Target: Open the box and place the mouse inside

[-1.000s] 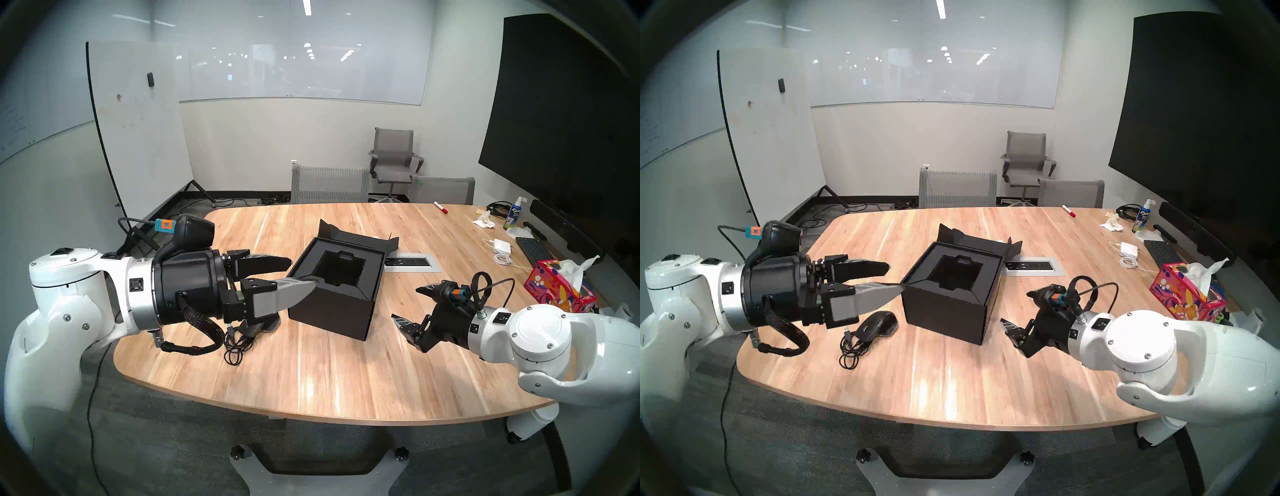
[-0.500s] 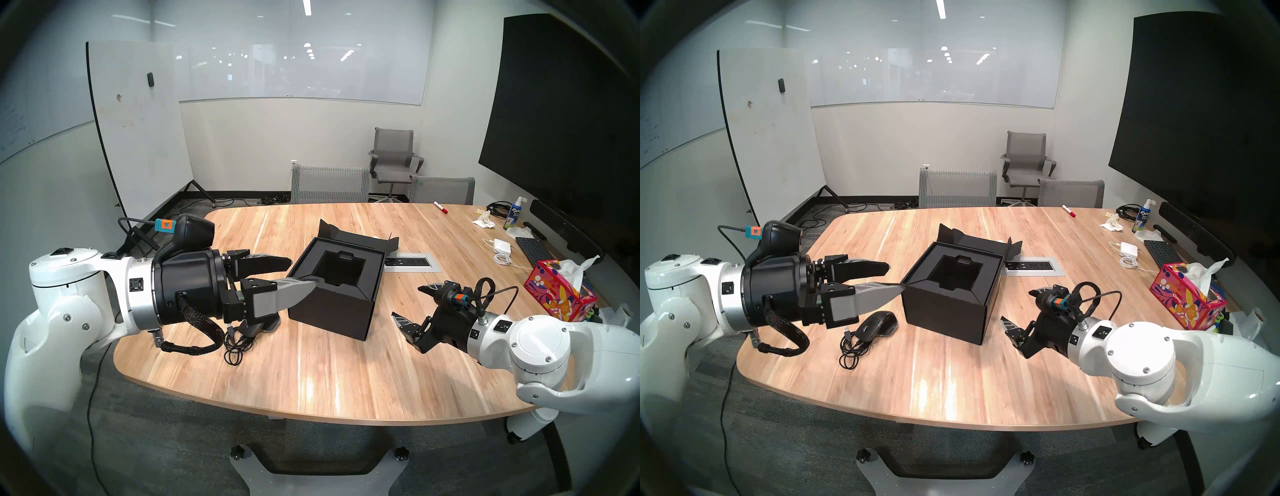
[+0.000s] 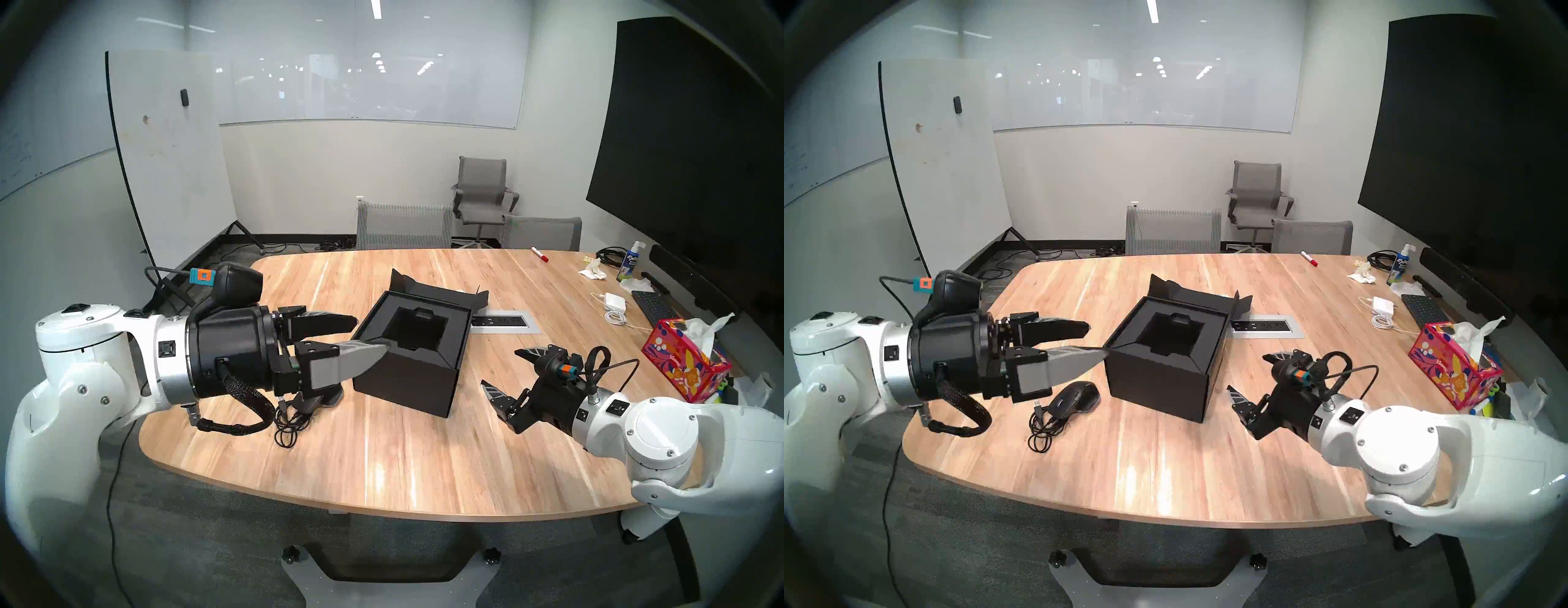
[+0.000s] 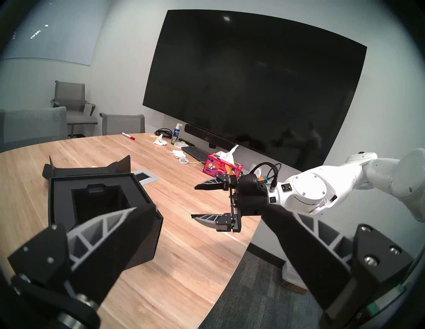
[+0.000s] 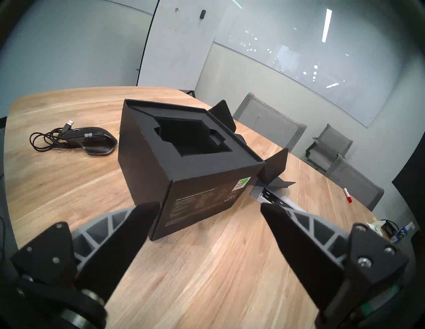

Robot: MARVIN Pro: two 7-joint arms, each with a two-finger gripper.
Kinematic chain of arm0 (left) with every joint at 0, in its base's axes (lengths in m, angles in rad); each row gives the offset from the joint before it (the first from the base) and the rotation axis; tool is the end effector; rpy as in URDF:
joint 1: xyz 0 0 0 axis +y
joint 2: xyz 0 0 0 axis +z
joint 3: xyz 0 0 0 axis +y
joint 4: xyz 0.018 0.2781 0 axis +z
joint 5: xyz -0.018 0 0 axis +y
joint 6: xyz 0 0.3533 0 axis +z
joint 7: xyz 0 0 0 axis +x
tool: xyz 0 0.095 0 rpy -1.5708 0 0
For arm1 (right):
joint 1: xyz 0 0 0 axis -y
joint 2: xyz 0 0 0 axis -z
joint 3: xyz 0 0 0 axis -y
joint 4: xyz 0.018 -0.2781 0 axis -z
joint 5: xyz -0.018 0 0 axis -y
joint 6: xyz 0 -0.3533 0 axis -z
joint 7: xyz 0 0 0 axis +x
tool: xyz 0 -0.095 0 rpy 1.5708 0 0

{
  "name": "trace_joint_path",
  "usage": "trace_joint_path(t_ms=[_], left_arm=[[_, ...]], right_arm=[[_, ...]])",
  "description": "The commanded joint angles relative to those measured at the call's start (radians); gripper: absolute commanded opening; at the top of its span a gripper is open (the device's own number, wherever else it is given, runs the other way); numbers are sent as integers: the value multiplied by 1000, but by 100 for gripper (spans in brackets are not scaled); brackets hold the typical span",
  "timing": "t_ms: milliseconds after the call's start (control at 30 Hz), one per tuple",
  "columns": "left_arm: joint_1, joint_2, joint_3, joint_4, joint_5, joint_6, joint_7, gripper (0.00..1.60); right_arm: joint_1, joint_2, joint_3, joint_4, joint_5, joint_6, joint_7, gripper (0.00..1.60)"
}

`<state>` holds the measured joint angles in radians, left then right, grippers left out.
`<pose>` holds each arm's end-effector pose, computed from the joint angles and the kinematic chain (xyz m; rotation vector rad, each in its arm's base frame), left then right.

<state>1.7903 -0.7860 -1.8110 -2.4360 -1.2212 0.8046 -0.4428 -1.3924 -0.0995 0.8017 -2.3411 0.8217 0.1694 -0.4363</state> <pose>0.2934 -0.0264 -0.0410 1.7341 -0.7570 1.2216 0.3186 0.0105 -0.1937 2.3168 1.0641 1.7949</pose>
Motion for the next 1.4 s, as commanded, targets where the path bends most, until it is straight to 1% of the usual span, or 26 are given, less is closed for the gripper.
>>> trace_joint_path(t_ms=[0,600,1367], left_arm=[[0,1,-3,-7,3,-1,1,160],[0,0,-3,-7,3,0,1,160],[0,0,-3,-7,3,0,1,160]], right_arm=[[-14,-1,16,-9,-14,-38,-25,160],[-64,-1,34,-9,-50,-91,-67,160],[-121,-1,62,-7,-86,-139,-101,160]])
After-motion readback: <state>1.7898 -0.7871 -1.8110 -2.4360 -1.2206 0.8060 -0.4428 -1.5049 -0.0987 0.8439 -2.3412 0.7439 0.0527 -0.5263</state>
